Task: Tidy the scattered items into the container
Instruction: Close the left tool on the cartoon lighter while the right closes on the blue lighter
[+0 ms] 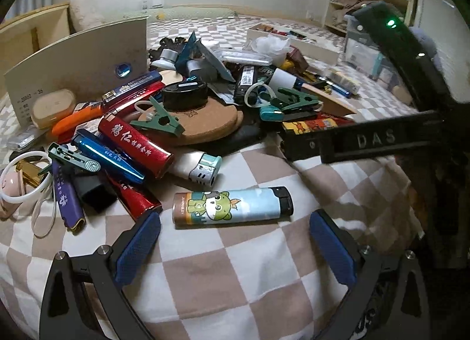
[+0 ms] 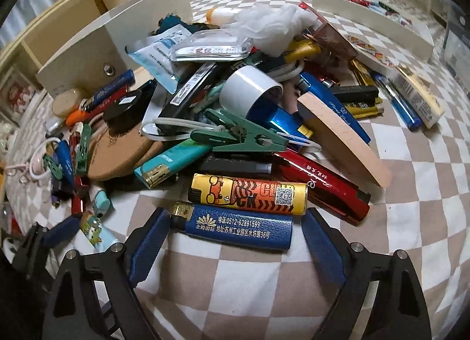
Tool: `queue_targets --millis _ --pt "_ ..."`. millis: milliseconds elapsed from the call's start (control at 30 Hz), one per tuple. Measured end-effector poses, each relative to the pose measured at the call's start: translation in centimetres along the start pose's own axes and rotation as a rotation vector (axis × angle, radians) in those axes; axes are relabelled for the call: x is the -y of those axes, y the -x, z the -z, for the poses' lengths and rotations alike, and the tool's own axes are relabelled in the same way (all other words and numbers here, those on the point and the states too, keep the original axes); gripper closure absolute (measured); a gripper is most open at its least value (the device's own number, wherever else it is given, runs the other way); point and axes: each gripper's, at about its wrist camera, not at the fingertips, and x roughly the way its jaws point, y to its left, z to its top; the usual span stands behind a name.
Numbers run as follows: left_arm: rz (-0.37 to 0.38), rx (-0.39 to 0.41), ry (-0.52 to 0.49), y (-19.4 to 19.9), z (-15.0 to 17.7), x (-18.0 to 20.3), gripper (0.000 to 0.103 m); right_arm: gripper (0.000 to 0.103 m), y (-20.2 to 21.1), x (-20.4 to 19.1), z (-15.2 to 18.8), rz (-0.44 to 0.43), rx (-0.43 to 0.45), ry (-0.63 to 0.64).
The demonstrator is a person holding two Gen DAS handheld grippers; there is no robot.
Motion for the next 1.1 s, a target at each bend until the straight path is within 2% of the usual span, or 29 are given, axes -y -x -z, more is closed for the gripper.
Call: queue_targets --millis 67,167,200,233,333,400,433,567,833,867,933,1033,1100 --pt "-0.018 -0.009 0.005 -0.2 -0.1 0.2 0.001 0.014 0.2 -0.1 0.1 0.003 0.002 0.017" --pt "-0.033 -0.020 0.012 -0.4 -0.3 0.3 0.002 0.024 0.8 0.4 0.4 -0.016 0.001 0.023" --pt "-0.035 -0.022 0.011 -0.5 -0.3 0.3 0.002 0.033 1.0 0.7 0.5 -0.019 -0.001 0.022" --pt "-0.036 -0.022 0.011 -0.5 -0.3 0.3 0.002 0.034 1.3 1.1 0.7 -0.024 -0.003 0.021" --pt "-0.037 -0.019 0.022 -0.3 -0.3 0.2 0.005 0.034 2.3 2.5 1.4 -0.024 -0.012 0.021" --pt "-0.042 -0.014 0.028 -0.2 -0.4 0.1 0.011 0.034 2.9 3.3 1.8 -0.020 -0.009 0.012" --pt "-0.046 -0.012 0.032 -0.2 -0.4 0.0 0.016 0.034 3.1 3.0 1.6 -0.024 -0.005 0.002" --pt "-0.051 -0.010 0.035 -0.2 -0.5 0.0 0.021 0.034 3.4 2.2 1.8 -0.032 0.003 0.020" --pt "-0.047 -0.012 0.049 0.5 0.1 -0.6 0.021 0.032 3.3 0.8 2.0 0.011 0.013 0.043" --pt "-0.047 -0.013 0.050 0.6 0.1 -0.6 0.021 0.030 3.4 0.7 2.1 0.013 0.019 0.035" --pt "-0.049 -0.013 0.052 0.9 0.3 -0.8 0.021 0.018 3.6 0.5 2.2 0.030 0.034 0.024" --pt "-0.056 -0.017 0.062 1.4 0.6 -1.1 0.021 0.015 4.2 0.3 2.4 0.088 0.064 0.029" --pt "-0.062 -0.019 0.075 1.6 0.6 -1.4 0.021 0.015 4.3 0.2 2.4 0.094 0.062 0.037"
